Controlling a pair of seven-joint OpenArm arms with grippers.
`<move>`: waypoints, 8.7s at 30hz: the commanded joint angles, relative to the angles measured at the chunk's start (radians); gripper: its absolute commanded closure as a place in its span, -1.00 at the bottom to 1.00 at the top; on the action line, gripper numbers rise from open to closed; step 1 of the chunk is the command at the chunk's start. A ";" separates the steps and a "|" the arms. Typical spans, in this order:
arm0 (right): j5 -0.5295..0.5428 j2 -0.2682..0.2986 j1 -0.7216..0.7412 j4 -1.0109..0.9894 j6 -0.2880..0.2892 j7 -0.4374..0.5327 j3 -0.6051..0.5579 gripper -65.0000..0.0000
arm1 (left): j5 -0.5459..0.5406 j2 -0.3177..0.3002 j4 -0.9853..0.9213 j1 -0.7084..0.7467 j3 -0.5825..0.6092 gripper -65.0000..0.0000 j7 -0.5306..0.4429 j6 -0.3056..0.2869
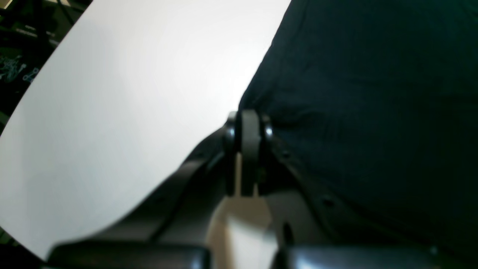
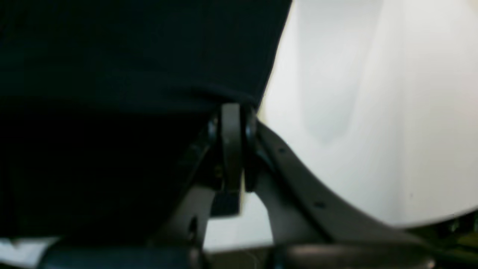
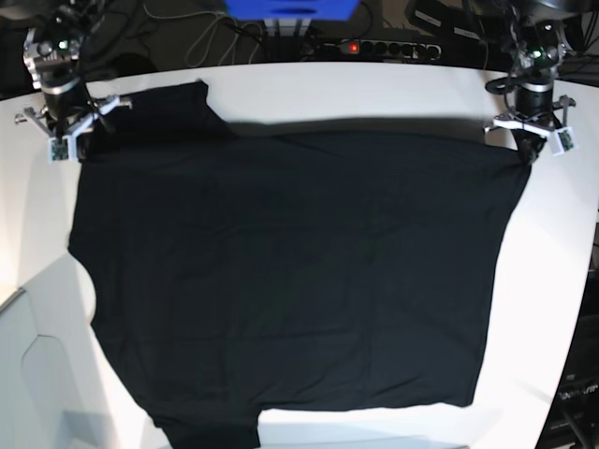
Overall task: Fold the T-shirt properly
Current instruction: 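Lift the shoulder edge with both grippers and fold it toward the hem, then release the folded edge and regrasp the shirt's folded edge with both grippers, then drag the held folded edge with both grippers back toward the robot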
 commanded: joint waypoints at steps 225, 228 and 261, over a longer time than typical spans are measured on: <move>0.002 0.333 0.131 -0.038 0.015 -0.256 0.012 1.00 | -0.007 0.070 -0.022 -0.202 -0.172 1.00 0.495 0.002; 0.002 0.332 0.127 -0.039 0.015 -0.256 0.047 1.00 | -0.007 0.070 -0.023 -0.174 -0.172 1.00 0.491 0.002; 0.002 0.302 -0.071 -0.219 0.015 -0.254 -0.018 0.90 | -0.009 0.090 -0.033 -0.048 -0.173 0.98 0.500 0.000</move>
